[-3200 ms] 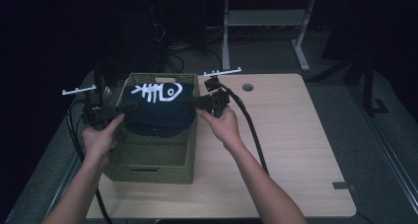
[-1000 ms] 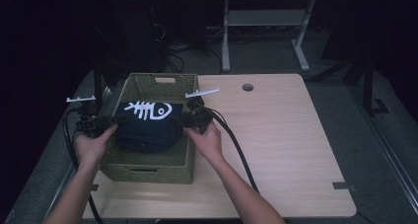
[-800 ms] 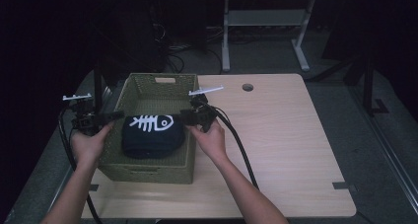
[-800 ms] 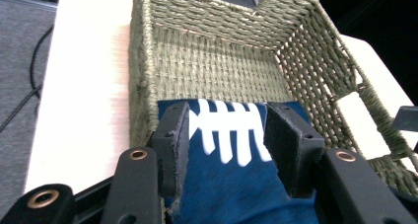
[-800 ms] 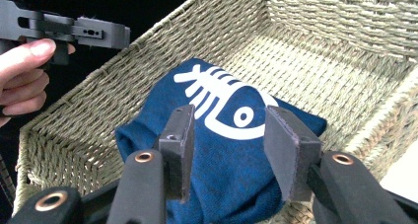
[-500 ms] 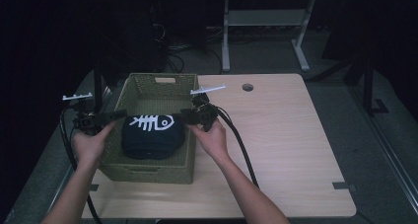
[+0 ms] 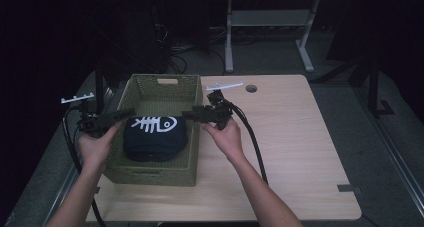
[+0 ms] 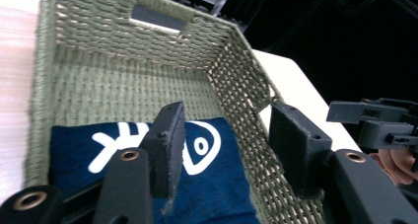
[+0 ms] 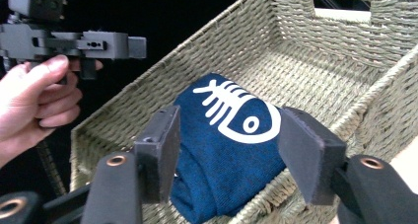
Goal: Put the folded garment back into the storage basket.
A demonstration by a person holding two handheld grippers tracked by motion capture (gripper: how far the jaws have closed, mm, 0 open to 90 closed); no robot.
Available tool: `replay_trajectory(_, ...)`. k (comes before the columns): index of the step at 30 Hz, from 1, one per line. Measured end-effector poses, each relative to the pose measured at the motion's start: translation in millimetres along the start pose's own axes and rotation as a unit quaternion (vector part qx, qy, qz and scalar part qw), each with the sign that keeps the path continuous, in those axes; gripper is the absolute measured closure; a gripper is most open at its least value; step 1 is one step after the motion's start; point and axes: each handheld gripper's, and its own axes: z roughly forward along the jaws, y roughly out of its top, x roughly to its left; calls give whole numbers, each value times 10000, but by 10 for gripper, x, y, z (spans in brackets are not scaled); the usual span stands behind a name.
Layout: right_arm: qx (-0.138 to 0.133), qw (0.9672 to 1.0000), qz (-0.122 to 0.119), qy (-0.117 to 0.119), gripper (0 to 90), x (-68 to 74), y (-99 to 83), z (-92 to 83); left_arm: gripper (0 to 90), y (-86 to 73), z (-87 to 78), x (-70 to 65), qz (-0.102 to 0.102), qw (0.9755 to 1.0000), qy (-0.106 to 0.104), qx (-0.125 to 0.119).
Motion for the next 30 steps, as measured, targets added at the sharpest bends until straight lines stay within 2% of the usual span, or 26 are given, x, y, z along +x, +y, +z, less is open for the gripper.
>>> replay_trajectory(5, -115, 9998, 12, 156, 373, -53, 8, -125, 432, -18, 31, -110, 79, 9999, -151, 13)
replay_trajectory(8, -168, 9994, 27, 293, 346, -109, -2, -263, 408, -38, 71, -197, 145, 9995, -289, -10)
replay_trajectory(11, -222, 9992, 2, 338, 334, -141, -16, -324, 389, -68, 117, -263, 34, 9983, -572, -74)
replay_trajectory(13, -258, 9991, -3, 334, 324, -181, -39, -413, 365, -86, 161, -323, 97, 9978, -648, -53)
replay_trajectory(20, -286, 9991, 16, 319, 298, -292, -94, -572, 340, -97, 236, -418, 195, 9970, -749, -11)
replay_trajectory(23, -437, 9985, 79, 325, 290, -369, -132, -694, 314, -99, 271, -459, 205, 9969, -761, -12)
replay_trajectory(26, -491, 9979, 190, 389, 287, -404, -150, -735, 290, -97, 297, -492, 224, 9955, -924, 0)
replay_trajectory(30, -549, 9977, 214, 324, 278, -462, -178, -832, 270, -89, 326, -563, 269, 9942, -1038, -81)
